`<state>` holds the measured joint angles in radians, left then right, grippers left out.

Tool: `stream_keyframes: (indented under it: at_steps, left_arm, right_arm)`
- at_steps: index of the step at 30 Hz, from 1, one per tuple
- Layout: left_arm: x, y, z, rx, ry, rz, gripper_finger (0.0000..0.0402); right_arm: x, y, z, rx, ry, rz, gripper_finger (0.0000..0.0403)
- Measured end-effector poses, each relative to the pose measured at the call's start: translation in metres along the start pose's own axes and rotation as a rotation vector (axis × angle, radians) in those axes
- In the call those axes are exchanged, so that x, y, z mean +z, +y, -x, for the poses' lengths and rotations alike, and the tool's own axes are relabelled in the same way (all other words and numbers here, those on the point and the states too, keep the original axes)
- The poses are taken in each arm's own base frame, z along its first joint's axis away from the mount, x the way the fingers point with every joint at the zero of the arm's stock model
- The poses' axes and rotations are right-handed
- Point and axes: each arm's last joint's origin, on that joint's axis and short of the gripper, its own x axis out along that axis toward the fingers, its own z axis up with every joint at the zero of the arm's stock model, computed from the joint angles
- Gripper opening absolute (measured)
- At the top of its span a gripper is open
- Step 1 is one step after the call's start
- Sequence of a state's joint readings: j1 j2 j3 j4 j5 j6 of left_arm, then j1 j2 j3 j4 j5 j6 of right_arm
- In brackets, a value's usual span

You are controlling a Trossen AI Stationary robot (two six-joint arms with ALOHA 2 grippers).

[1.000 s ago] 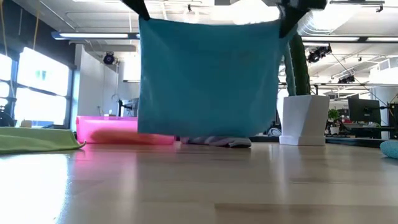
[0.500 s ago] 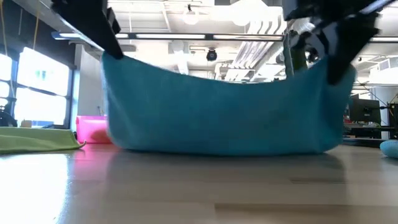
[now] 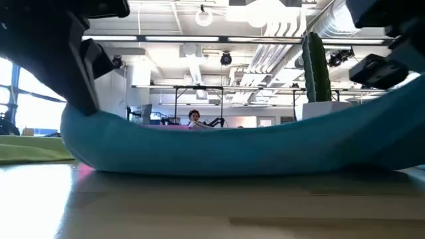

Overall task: Fold microfiber towels
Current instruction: Fold the top blue towel on the table

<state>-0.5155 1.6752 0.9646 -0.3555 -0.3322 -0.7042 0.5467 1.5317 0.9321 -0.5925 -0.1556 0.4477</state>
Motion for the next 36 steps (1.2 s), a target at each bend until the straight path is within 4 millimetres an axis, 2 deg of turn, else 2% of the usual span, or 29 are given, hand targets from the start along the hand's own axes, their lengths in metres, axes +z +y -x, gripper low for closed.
stream_keyframes:
  at_steps: [5,13,17,30,33,36]
  left_arm:
    - [0.003,0.0,0.002,-0.04,0.009,0.035,0.0]
    - [0.003,-0.001,0.006,-0.076,0.03,0.051,0.0]
    - [0.002,-0.001,0.006,-0.086,0.047,0.063,0.0]
    - [-0.004,0.004,0.006,-0.031,0.106,0.058,0.0]
    - [-0.004,0.004,0.006,-0.03,0.106,0.058,0.0]
    - [-0.004,0.004,0.006,-0.028,0.104,0.058,0.0]
  right_arm:
    - [0.001,-0.004,0.0,0.011,0.014,-0.006,0.0006]
    - [0.001,-0.017,0.002,-0.042,0.05,-0.004,0.0065]
    - [0.0,-0.016,0.002,-0.034,0.053,-0.003,0.0076]
    - [-0.006,-0.001,0.0,-0.039,0.058,-0.048,0.0073]
    - [-0.006,0.0,-0.001,-0.069,0.036,-0.039,0.0057]
    - [-0.006,0.0,-0.001,-0.068,0.036,-0.037,0.002]
